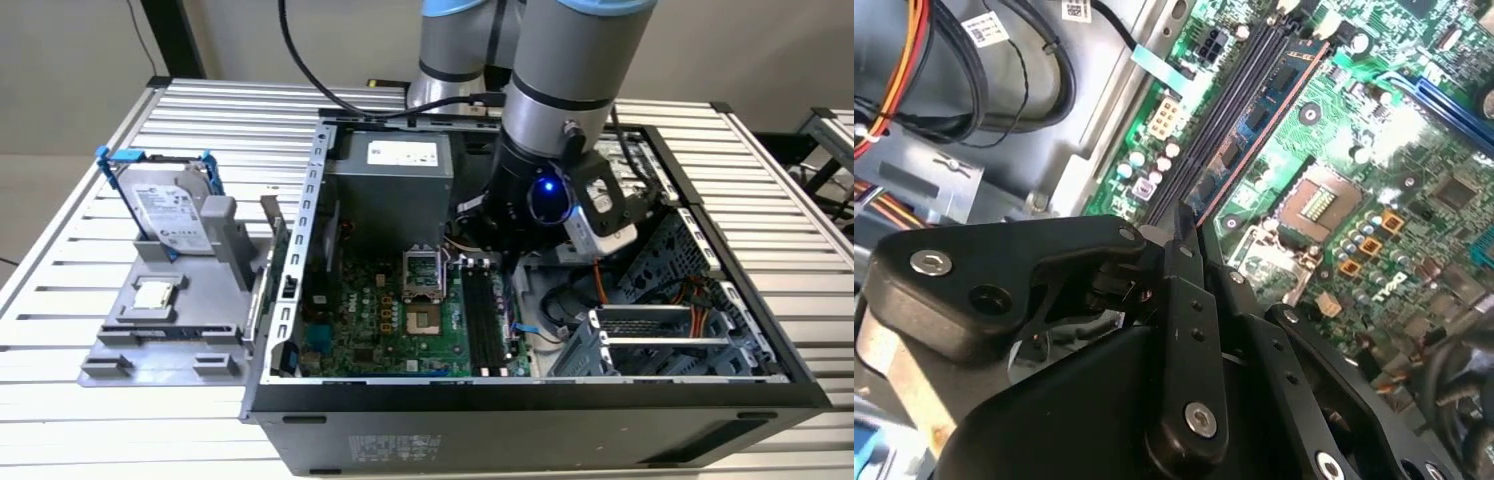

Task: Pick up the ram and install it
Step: 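Insert the ram into the slot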

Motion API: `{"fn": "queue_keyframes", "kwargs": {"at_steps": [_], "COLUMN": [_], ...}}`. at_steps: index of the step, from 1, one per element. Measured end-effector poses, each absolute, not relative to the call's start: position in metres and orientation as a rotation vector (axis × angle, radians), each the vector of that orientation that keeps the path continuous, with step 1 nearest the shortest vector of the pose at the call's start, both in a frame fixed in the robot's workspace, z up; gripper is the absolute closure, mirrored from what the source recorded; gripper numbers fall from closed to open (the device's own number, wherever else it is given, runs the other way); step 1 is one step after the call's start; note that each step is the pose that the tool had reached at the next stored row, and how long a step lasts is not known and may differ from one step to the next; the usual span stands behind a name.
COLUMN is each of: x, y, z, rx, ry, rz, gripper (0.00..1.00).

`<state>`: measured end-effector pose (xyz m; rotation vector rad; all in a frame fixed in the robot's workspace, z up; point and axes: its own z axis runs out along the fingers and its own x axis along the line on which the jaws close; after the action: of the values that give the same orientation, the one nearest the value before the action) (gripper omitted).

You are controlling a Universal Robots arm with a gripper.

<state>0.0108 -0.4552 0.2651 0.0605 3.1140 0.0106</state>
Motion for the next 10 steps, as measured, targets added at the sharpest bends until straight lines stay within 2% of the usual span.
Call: {"fn": "queue_keyframes", "kwargs": {"at_steps": [10], "x": [0.012], "y": [-0.456], "z": [0.249], "rx": [0.060], "ry": [3.114], "rz": [0.011], "gripper": [1.00]}}
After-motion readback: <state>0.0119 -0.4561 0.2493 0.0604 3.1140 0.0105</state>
